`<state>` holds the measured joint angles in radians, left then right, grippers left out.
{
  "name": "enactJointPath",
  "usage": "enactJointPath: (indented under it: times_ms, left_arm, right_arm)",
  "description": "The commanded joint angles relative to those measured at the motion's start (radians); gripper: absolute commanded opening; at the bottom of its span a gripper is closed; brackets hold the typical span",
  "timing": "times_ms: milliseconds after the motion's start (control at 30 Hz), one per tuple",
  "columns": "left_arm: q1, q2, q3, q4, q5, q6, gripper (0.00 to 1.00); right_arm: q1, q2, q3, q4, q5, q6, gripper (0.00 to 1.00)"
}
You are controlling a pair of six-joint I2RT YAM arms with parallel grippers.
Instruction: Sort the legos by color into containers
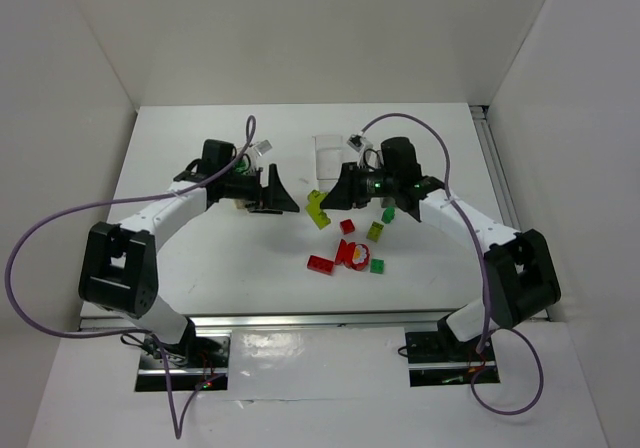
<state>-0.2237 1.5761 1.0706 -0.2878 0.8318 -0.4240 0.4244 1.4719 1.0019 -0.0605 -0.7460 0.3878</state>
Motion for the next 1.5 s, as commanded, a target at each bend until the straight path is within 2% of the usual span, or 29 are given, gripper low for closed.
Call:
enactJointPath:
  times_ms: [0,233,367,567,700,900,933,1033,1100,1267,1400,1433,1467]
  left_arm:
    - [0.003,-0.056,-0.026,0.228,0.271,0.005,1.00]
    - [-0.029,-0.036,-0.003,0.239,0.361,0.079,0.99]
    - [-0.052,-0.047,-0.017,0.303,0.411,0.056,0.94]
    - [-0.101,-0.036,0.020,0.266,0.389,0.080,0.94]
    - [-0.120,-0.027,0.029,0.282,0.389,0.077,0.86]
    - [-0.120,-0.027,0.038,0.303,0.398,0.054,0.67]
    - [-0.120,-0.027,0.038,0.294,0.398,0.054,0.54]
    - [-0.120,-0.018,0.049,0.265,0.373,0.064,0.27]
    - [-0.120,-0.005,0.060,0.225,0.348,0.076,0.00]
    - [-0.085,0.005,0.017,0.196,0.326,0.076,0.00]
    - [-0.074,-0.005,0.008,0.194,0.300,0.065,0.00]
    - [-0.074,-0.005,0.008,0.176,0.282,0.065,0.00]
    - [-0.074,-0.005,0.020,0.176,0.271,0.065,0.00]
  right_arm:
    - [-0.019,-0.019,0.013,0.111,-0.205,0.054,0.27]
    - [-0.030,-0.010,0.014,0.131,-0.311,0.085,0.27]
    - [-0.030,-0.001,0.003,0.162,-0.348,0.109,0.27]
    - [-0.030,0.017,0.003,0.151,-0.372,0.109,0.29]
    - [-0.030,0.018,0.003,0.151,-0.372,0.100,0.29]
    - [-0.030,0.027,0.003,0.108,-0.363,0.082,0.29]
    - [-0.030,0.027,0.003,0.099,-0.363,0.082,0.29]
    - [-0.030,0.027,0.012,0.056,-0.339,0.050,0.29]
    - [-0.041,0.018,0.041,0.010,-0.317,0.008,0.29]
    - [-0.091,-0.007,0.084,-0.168,-0.213,-0.089,0.29]
    - [-0.147,-0.039,0.093,-0.189,-0.139,-0.098,0.29]
    - [-0.147,-0.039,0.093,-0.190,-0.103,-0.077,0.29]
    - [-0.159,-0.053,0.093,-0.190,0.037,-0.063,0.29]
